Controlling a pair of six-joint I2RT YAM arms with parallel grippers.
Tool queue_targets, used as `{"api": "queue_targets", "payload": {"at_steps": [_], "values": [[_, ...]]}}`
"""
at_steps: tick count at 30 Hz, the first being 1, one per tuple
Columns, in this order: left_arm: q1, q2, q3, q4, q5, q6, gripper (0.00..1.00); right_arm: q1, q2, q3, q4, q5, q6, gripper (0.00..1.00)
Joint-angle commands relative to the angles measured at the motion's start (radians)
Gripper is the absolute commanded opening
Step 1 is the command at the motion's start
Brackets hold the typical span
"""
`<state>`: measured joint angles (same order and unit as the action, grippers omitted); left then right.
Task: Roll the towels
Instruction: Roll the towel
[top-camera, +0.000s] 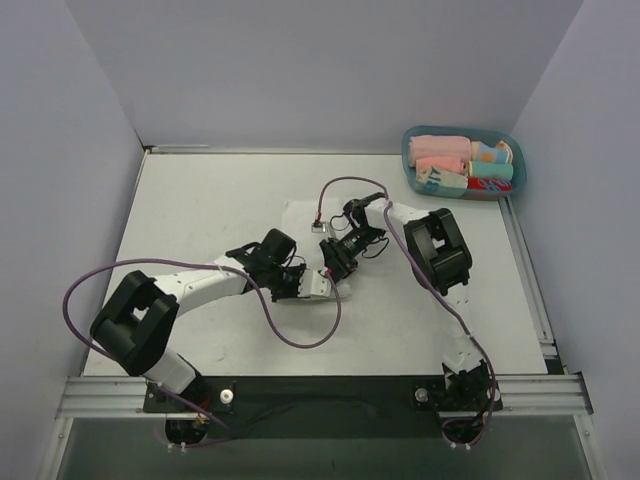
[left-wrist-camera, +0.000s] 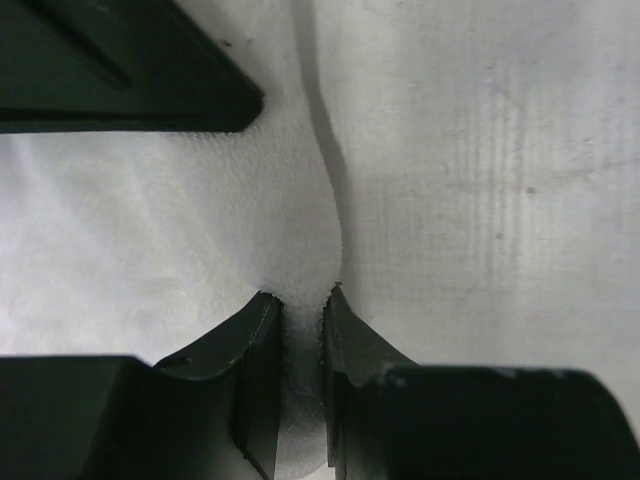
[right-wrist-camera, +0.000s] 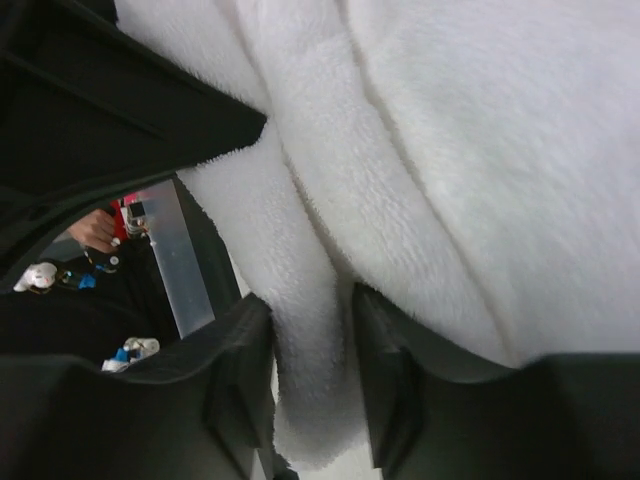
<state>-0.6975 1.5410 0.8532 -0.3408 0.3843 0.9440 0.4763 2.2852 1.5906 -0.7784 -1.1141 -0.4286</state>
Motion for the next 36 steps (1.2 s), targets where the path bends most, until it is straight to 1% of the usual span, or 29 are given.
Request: {"api": "queue_targets", "payload": {"at_steps": [1, 3, 5, 6, 8, 9, 10, 11, 13, 15, 16, 19, 21, 22, 23, 24, 25, 26, 27, 28, 29, 31, 32, 33, 34, 36], "values": [[0.000, 0.065, 0.078, -0.314, 0.146, -0.100, 0.10, -0.062, -0.042, 0.035, 0.021, 0.077, 0.000, 0.41], [0.004, 0.103, 0.130, -0.393, 0.168, -0.108, 0.10, -0.096, -0.072, 0.039, 0.021, 0.086, 0.013, 0.49], [0.019, 0.168, 0.188, -0.431, 0.182, -0.132, 0.10, -0.119, -0.137, 0.023, 0.019, 0.118, -0.002, 0.50], [0.026, 0.189, 0.211, -0.460, 0.195, -0.140, 0.10, -0.148, -0.159, 0.019, 0.016, 0.125, -0.004, 0.54], [0.059, 0.261, 0.254, -0.492, 0.214, -0.154, 0.10, -0.183, -0.231, 0.000, 0.013, 0.143, -0.012, 0.55], [0.079, 0.286, 0.306, -0.522, 0.238, -0.157, 0.10, -0.198, -0.257, -0.007, 0.013, 0.148, -0.015, 0.56], [0.096, 0.345, 0.334, -0.546, 0.254, -0.157, 0.11, -0.234, -0.313, -0.018, 0.013, 0.154, -0.019, 0.56], [0.131, 0.376, 0.369, -0.591, 0.267, -0.157, 0.11, -0.248, -0.344, -0.043, 0.014, 0.169, -0.028, 0.56], [0.165, 0.469, 0.464, -0.639, 0.306, -0.157, 0.11, -0.271, -0.442, -0.073, 0.018, 0.200, -0.067, 0.53], [0.209, 0.527, 0.521, -0.709, 0.346, -0.151, 0.11, -0.272, -0.510, -0.124, 0.021, 0.233, -0.111, 0.51], [0.223, 0.578, 0.579, -0.736, 0.355, -0.136, 0.11, -0.272, -0.571, -0.142, 0.024, 0.238, -0.122, 0.50], [0.250, 0.672, 0.677, -0.825, 0.373, -0.097, 0.12, -0.257, -0.689, -0.223, 0.050, 0.250, -0.153, 0.47], [0.254, 0.715, 0.725, -0.887, 0.383, -0.074, 0.14, -0.213, -0.743, -0.262, 0.071, 0.267, -0.180, 0.46], [0.256, 0.757, 0.747, -0.908, 0.386, -0.061, 0.14, -0.184, -0.795, -0.311, 0.083, 0.295, -0.208, 0.46], [0.257, 0.775, 0.783, -0.921, 0.383, -0.056, 0.15, -0.156, -0.823, -0.343, 0.138, 0.310, -0.214, 0.46], [0.256, 0.792, 0.799, -0.947, 0.380, -0.048, 0.17, -0.083, -0.852, -0.377, 0.178, 0.335, -0.217, 0.47], [0.257, 0.824, 0.816, -0.961, 0.377, -0.042, 0.17, -0.043, -0.897, -0.456, 0.226, 0.403, -0.219, 0.48], [0.257, 0.838, 0.842, -0.981, 0.377, -0.040, 0.18, 0.005, -0.912, -0.487, 0.317, 0.454, -0.235, 0.50], [0.259, 0.850, 0.854, -0.995, 0.378, -0.039, 0.18, 0.097, -0.923, -0.521, 0.362, 0.495, -0.245, 0.52], [0.263, 0.870, 0.863, -1.010, 0.386, -0.028, 0.19, 0.135, -0.922, -0.544, 0.443, 0.535, -0.257, 0.54], [0.265, 0.877, 0.868, -1.021, 0.389, -0.027, 0.20, 0.177, -0.912, -0.575, 0.477, 0.618, -0.271, 0.54], [0.271, 0.884, 0.866, -1.023, 0.393, -0.028, 0.22, 0.260, -0.868, -0.596, 0.581, 0.684, -0.280, 0.60], [0.276, 0.886, 0.866, -1.020, 0.390, -0.030, 0.22, 0.278, -0.847, -0.606, 0.602, 0.720, -0.307, 0.69], [0.277, 0.892, 0.872, -1.018, 0.387, -0.031, 0.24, 0.295, -0.810, -0.609, 0.622, 0.732, -0.318, 0.75], [0.282, 0.895, 0.879, -1.018, 0.387, -0.036, 0.27, 0.330, -0.790, -0.612, 0.675, 0.749, -0.321, 0.78], [0.289, 0.901, 0.900, -1.018, 0.384, -0.039, 0.29, 0.352, -0.736, -0.618, 0.717, 0.783, -0.344, 0.78]]}}
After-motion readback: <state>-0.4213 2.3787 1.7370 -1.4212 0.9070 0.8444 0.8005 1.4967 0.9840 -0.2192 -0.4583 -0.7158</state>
